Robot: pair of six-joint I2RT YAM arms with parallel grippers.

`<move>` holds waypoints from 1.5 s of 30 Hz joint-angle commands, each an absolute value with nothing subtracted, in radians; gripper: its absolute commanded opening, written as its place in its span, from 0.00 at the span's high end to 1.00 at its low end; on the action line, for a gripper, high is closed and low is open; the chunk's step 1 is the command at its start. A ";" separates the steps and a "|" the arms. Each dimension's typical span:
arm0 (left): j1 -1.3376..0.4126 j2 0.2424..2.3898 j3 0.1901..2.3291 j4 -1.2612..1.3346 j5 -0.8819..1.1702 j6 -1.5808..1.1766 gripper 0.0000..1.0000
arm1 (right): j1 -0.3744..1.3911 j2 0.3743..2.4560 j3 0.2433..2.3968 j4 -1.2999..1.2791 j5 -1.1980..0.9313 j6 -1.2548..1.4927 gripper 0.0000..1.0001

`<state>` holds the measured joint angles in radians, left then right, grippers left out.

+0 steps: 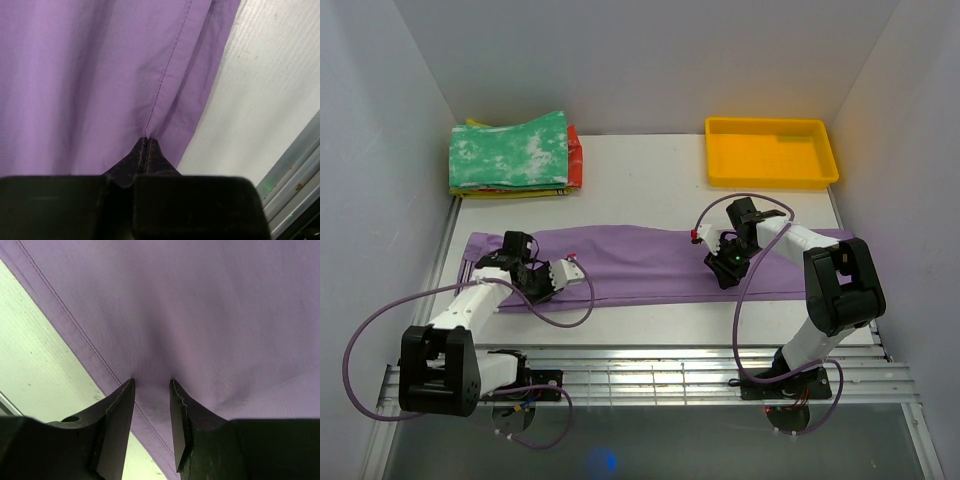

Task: Fold and stack the trousers
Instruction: Fold the trousers

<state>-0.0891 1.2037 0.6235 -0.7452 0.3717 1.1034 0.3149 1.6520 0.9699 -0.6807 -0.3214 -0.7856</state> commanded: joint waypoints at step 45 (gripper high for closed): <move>0.443 2.015 1.931 -1.144 0.685 0.486 0.18 | 0.488 1.700 1.241 -0.227 -0.680 -0.193 0.18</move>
